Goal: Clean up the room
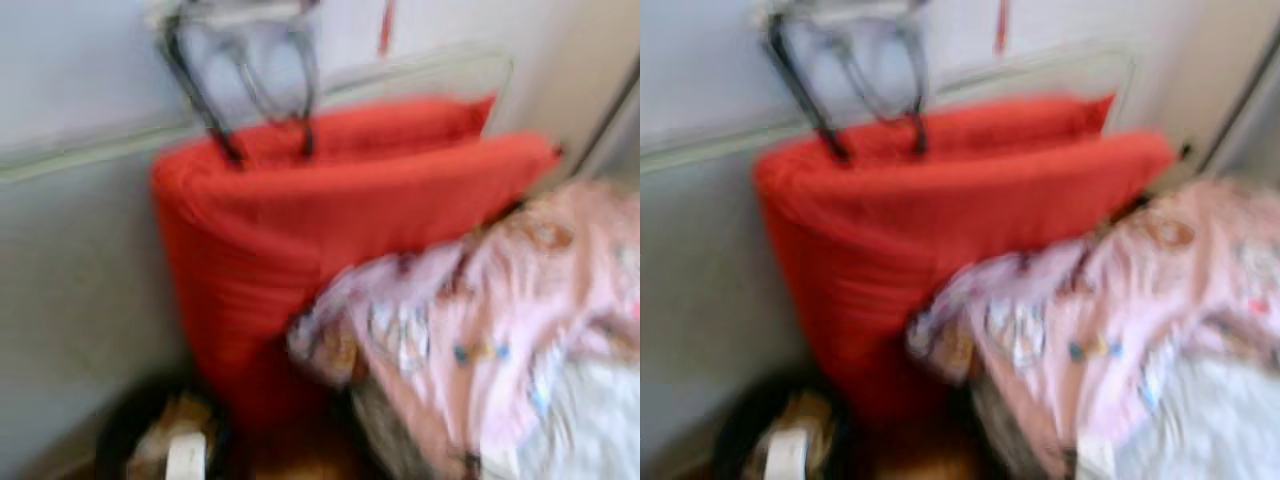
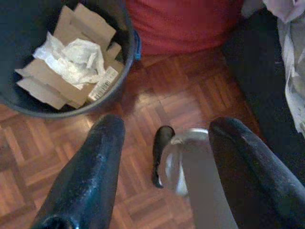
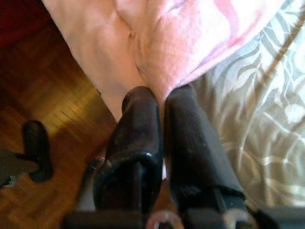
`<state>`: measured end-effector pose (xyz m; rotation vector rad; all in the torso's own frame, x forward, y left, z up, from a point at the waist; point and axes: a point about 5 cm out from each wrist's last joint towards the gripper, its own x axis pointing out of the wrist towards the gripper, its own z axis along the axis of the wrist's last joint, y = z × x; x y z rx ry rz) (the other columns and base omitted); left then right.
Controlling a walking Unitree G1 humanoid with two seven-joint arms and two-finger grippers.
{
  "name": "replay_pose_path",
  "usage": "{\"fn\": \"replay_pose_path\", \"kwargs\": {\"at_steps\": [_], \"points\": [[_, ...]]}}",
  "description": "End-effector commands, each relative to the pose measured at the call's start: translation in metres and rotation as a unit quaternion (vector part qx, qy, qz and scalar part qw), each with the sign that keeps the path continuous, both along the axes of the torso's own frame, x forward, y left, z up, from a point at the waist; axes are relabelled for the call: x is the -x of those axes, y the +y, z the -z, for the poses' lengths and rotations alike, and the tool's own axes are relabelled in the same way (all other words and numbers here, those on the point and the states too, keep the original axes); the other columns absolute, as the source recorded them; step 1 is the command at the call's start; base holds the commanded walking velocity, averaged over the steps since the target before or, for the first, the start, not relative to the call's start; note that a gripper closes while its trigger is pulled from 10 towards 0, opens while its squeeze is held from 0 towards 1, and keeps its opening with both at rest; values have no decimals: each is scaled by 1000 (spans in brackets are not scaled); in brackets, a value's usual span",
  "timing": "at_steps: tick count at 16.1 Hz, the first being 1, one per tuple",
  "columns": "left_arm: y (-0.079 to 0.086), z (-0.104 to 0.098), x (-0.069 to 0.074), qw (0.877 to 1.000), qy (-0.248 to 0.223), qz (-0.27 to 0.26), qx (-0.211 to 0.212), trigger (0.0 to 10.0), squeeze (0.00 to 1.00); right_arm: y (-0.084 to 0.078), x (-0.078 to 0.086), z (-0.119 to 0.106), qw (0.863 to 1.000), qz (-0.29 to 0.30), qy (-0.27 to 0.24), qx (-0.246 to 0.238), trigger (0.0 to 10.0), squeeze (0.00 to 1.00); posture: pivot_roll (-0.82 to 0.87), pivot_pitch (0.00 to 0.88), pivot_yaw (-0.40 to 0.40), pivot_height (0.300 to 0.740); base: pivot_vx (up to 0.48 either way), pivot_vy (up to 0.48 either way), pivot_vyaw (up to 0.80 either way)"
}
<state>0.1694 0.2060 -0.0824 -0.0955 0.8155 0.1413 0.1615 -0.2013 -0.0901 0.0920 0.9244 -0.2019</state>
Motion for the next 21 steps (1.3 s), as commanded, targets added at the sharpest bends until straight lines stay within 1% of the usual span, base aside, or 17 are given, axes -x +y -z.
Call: {"fn": "replay_pose_path", "kwargs": {"at_steps": [1,4,12,14,18,21], "points": [[-2,0,-1,1000,1,11,-3,10000,0,-4,4,1,1000,11,4,4,10000,0,58,0,-53,740,-262,0,0],[-1,0,-1,1000,1,11,-3,10000,0,-6,1,-1,1000,16,-3,8,10000,0,58,0,-54,740,-261,0,0],[-2,0,-1,1000,1,12,-3,10000,0,-2,-5,-4,1000,15,-22,10,10000,0,60,0,-56,740,-261,0,0],[-2,0,-1,1000,1,12,-3,10000,0,0,-7,-4,1000,15,-27,6,10000,0,60,0,-56,740,-262,0,0],[-1,0,-1,1000,1,14,-4,10000,0,5,-9,-5,999,8,-38,-17,10000,0,57,0,-54,740,-262,0,0],[-1,-1,-1,1000,1,15,-4,10000,0,4,-9,-5,999,8,-37,-16,10000,0,57,0,-54,740,-264,0,0]]}}
